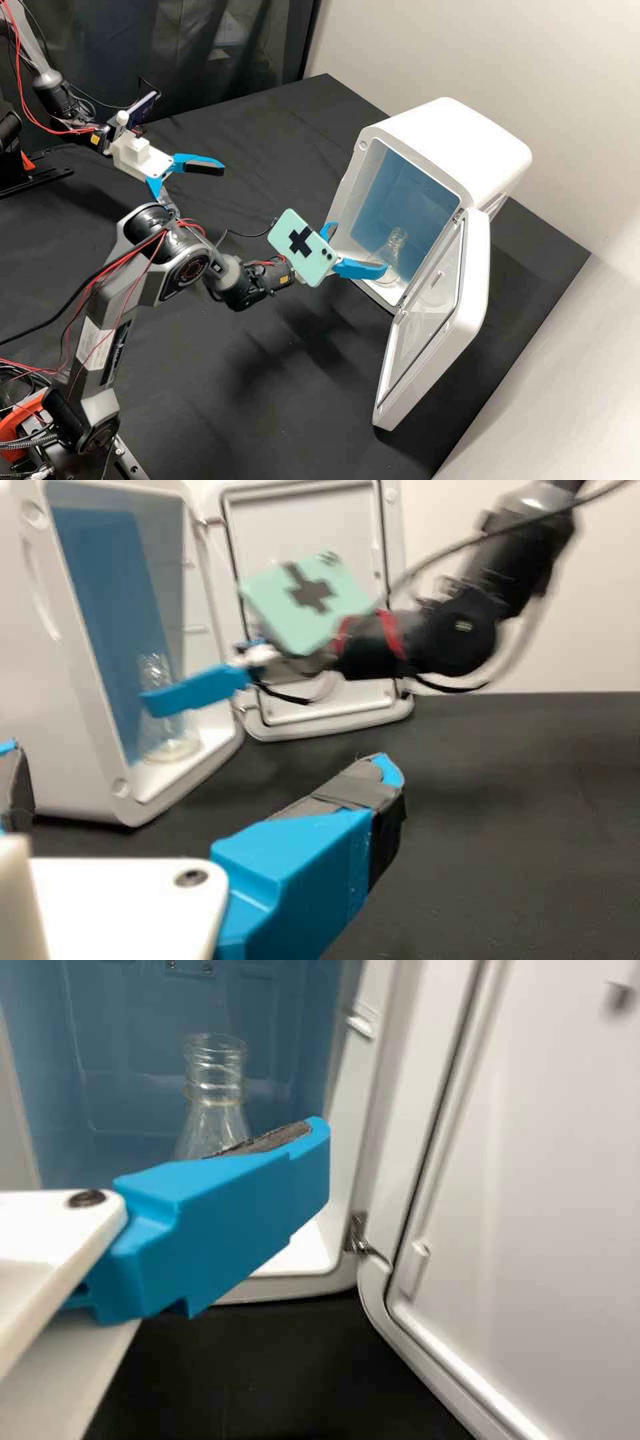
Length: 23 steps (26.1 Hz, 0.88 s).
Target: Place the flask in the incubator
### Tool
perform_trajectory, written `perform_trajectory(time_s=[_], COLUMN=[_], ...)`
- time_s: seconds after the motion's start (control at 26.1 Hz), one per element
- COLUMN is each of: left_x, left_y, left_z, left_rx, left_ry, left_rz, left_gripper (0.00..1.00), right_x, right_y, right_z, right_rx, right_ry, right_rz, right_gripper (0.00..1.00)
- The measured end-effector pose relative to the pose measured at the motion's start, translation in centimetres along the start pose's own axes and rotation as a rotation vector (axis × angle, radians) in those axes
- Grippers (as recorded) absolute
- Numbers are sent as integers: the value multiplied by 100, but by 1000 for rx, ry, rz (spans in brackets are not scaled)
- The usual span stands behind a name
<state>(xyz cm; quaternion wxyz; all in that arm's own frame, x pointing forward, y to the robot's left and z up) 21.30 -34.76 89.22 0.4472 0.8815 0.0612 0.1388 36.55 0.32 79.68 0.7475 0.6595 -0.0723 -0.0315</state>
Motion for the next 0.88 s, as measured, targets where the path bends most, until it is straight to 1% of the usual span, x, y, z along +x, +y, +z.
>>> perform_trajectory(time_s=[0.04,0.08,0.11,0.15,0.19,0.23,0.34,0.38,0.42,0.46,0.5,0.54,0.57,0.61,0.65,0.69,0.73,0.77,0.84,0.88], left_x=[-7,-17,-22,-26,-29,-34,-50,-63,-69,-78,-92,-102,-112,-122,-130,-141,-170,-196,-234,-250], left_y=[22,56,75,91,100,117,135,141,146,155,171,186,210,245,251,198,91,-50,-181,-219], left_z=[-8,-7,-4,-3,0,1,-40,-85,-109,-137,-162,-178,-176,-153,-90,14,90,169,249,273], left_rx=[-12,-35,-45,-51,-52,-50,-47,-46,-49,-51,-48,-47,-43,-36,-32,-23,-9,-4,0,2], left_ry=[3,1,-2,-3,-7,-7,9,29,43,57,69,78,78,71,63,48,49,45,39,31], left_rz=[14,34,45,55,62,70,79,82,86,91,98,106,115,129,148,161,136,72,-1,-24], left_gripper=[100,100,100,100,100,100,100,100,100,100,100,100,100,100,100,100,100,100,100,100], right_x=[-64,-153,-215,-261,-308,-363,-516,-590,-653,-711,-798,-849,-925,-992,-1049,-1102,-1147,-1195,-1242,-1261], right_y=[11,18,29,45,62,75,121,148,166,175,201,225,242,243,249,247,250,244,244,249], right_z=[18,50,61,67,59,64,70,48,40,48,40,31,32,42,48,55,58,65,81,82], right_rx=[11,22,29,35,36,35,32,32,34,39,51,53,54,50,63,82,100,113,133,141], right_ry=[-1,-2,0,6,17,20,34,38,31,13,2,8,15,18,22,28,38,46,58,64], right_rz=[4,7,11,18,26,32,60,80,100,115,135,144,145,137,133,125,118,107,93,91], right_gripper=[100,100,100,100,100,100,100,100,100,100,100,100,100,100,100,100,100,100,100,100])
